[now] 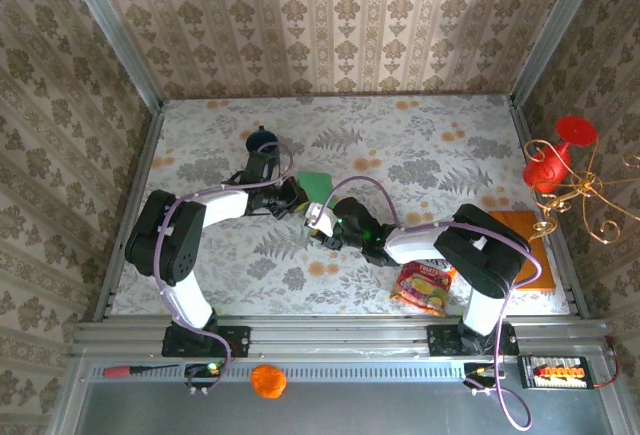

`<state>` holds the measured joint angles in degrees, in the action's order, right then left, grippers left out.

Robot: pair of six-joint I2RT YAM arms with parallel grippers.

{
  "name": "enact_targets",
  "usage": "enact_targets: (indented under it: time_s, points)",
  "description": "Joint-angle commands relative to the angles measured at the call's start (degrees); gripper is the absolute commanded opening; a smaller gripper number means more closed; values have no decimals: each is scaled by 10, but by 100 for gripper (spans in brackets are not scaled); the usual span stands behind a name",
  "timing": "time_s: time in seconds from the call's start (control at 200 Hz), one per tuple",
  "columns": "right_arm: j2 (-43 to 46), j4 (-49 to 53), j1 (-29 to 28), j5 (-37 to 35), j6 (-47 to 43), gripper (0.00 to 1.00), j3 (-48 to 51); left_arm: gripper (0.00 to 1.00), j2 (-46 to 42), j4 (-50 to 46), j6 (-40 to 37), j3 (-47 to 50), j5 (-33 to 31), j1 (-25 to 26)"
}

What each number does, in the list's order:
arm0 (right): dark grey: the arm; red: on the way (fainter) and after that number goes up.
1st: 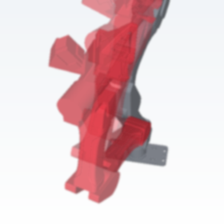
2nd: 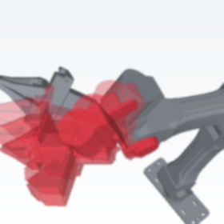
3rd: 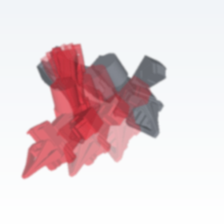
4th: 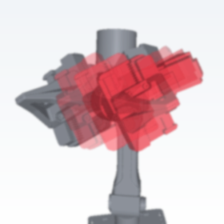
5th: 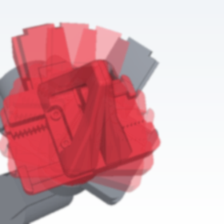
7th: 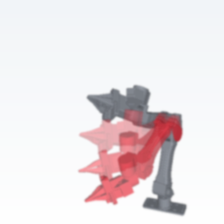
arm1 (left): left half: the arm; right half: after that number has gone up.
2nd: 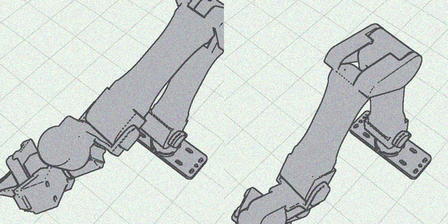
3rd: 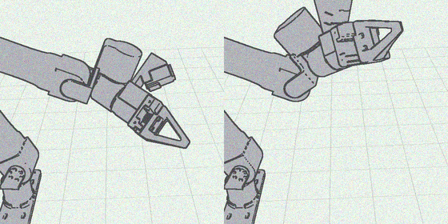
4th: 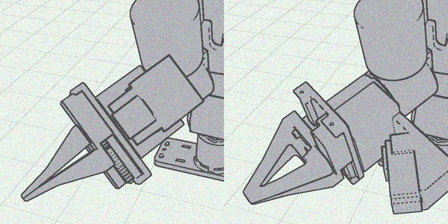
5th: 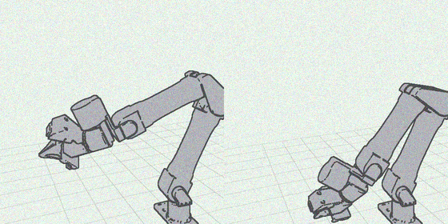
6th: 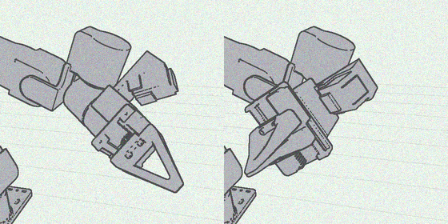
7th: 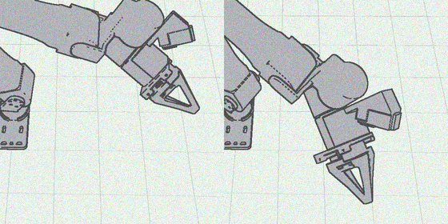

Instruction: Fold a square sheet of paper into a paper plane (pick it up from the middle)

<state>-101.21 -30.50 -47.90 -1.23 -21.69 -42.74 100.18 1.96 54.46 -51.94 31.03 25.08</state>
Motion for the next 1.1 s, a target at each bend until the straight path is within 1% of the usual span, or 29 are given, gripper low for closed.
enact_targets:
  time_s: [0.0, 0.18, 0.255, 0.32, 0.385, 0.435, 0.515, 0.645, 0.73, 0.84, 0.97, 0.99, 1.095]
  points:
    - [20, -11, -4, 11, 19, 37, 7, 6, 8, -8, 3, -12, 3, 2]
    - [17, -16, -4, 17, 33, 31, 5, 6, 7, -6, 5, -11, 5, 3]
    - [15, -17, -4, 23, 40, 24, 5, 8, 5, -9, 4, -9, 5, 3]
    - [15, -13, -3, 26, 46, 18, 5, 14, 0, -15, 2, -6, -1, 0]
    - [20, -3, -2, 34, 55, 14, 6, 23, -10, -23, -3, 1, -10, -7]
    - [23, 10, -1, 45, 65, 13, 7, 31, -23, -29, -7, 9, -18, -17]
    - [33, 43, 1, 65, 84, 10, 7, 40, -52, -42, -18, 22, -27, -36]
    - [47, 100, 5, 102, 133, 8, 4, 46, -99, -86, -59, 20, -53, -49]
    - [54, 125, 7, 134, 168, 8, 2, 47, -109, -100, -82, 7, -52, -42]
    - [55, 148, 7, 167, 209, 8, -4, 47, -92, -111, -103, -16, -54, -21]
    - [47, 156, 8, 197, 249, 8, -9, 44, -35, -136, -129, -62, -49, 6]
    - [45, 159, 9, 202, 252, 9, -11, 43, -25, -142, -133, -72, -49, 26]
    - [32, 173, 10, 212, 265, 9, -20, 39, 20, -175, -147, -115, -58, 56]
